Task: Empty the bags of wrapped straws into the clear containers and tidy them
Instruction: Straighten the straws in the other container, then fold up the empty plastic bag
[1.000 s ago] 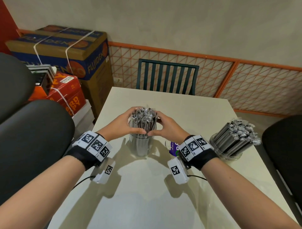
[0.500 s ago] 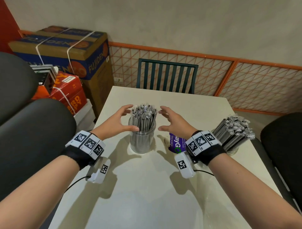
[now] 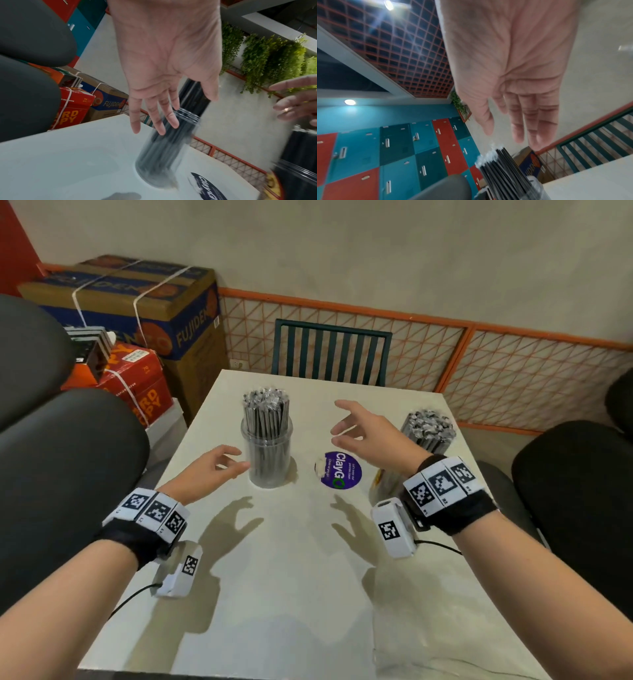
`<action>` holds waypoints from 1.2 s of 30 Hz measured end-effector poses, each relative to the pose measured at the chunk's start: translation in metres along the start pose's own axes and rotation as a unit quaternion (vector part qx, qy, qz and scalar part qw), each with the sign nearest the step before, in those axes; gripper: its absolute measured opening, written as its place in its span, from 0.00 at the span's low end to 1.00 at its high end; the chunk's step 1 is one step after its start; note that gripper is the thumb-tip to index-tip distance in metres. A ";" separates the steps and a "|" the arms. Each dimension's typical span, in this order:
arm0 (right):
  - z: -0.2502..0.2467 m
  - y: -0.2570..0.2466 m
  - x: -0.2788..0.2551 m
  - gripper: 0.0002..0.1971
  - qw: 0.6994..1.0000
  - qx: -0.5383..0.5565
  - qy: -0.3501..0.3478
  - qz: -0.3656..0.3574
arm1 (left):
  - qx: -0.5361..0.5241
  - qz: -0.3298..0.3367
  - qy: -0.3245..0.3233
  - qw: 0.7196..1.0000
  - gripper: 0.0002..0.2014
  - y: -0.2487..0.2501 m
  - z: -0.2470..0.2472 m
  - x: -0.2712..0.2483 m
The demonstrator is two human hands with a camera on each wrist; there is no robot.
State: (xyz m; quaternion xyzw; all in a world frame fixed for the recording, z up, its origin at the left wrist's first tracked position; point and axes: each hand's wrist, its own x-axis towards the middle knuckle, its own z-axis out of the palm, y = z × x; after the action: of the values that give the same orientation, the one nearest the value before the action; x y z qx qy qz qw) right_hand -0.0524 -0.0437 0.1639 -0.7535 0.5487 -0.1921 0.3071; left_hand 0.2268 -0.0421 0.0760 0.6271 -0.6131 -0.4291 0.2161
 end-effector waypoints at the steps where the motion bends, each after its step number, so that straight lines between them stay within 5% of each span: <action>1: -0.008 0.000 -0.014 0.28 1.000 0.011 -0.006 -0.013 | -0.003 0.010 -0.001 1.000 0.21 0.007 0.011 -0.008; 7: -0.055 0.061 -0.115 0.13 0.985 0.162 0.053 0.004 | -0.012 0.048 -0.065 0.997 0.07 0.054 0.114 -0.041; 11: -0.042 0.178 -0.174 0.18 0.946 0.038 0.211 0.245 | 0.109 -0.052 -0.182 0.976 0.27 0.065 0.202 -0.036; 13: -0.020 0.228 -0.196 0.28 0.905 -0.019 0.154 0.397 | 0.164 -0.100 -0.209 0.959 0.38 0.067 0.240 -0.033; 16: 0.009 0.262 -0.215 0.37 0.871 -0.042 0.049 0.486 | 0.116 -0.144 -0.178 0.966 0.33 0.074 0.279 -0.030; 21: 0.024 0.272 -0.215 0.37 0.879 0.150 0.002 0.452 | -0.010 -0.211 -0.205 0.956 0.25 0.075 0.289 -0.026; 23: 0.023 0.278 -0.219 0.38 0.851 0.290 0.021 0.438 | -0.086 -0.251 -0.239 0.934 0.25 0.071 0.278 -0.028; 27: 0.003 0.270 -0.229 0.19 0.790 0.506 0.044 0.344 | -0.254 -0.206 -0.305 0.894 0.14 0.077 0.252 -0.037; 31: -0.014 0.265 -0.227 0.34 0.792 0.554 -0.007 0.257 | -0.324 -0.178 -0.267 0.890 0.14 0.076 0.231 -0.039; 34: -0.027 0.242 -0.222 0.21 0.840 0.490 0.027 0.232 | -0.294 -0.160 -0.233 0.913 0.15 0.083 0.228 -0.051; 36: -0.030 0.231 -0.215 0.14 0.863 0.462 0.007 0.206 | -0.355 -0.147 -0.227 0.895 0.15 0.088 0.223 -0.059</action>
State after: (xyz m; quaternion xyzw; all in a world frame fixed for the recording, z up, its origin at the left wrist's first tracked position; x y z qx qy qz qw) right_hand -0.3043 0.1036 0.0403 -0.3938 0.5414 -0.3612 0.6491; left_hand 0.0036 0.0577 0.0423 0.4770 -0.3530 -0.7759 0.2140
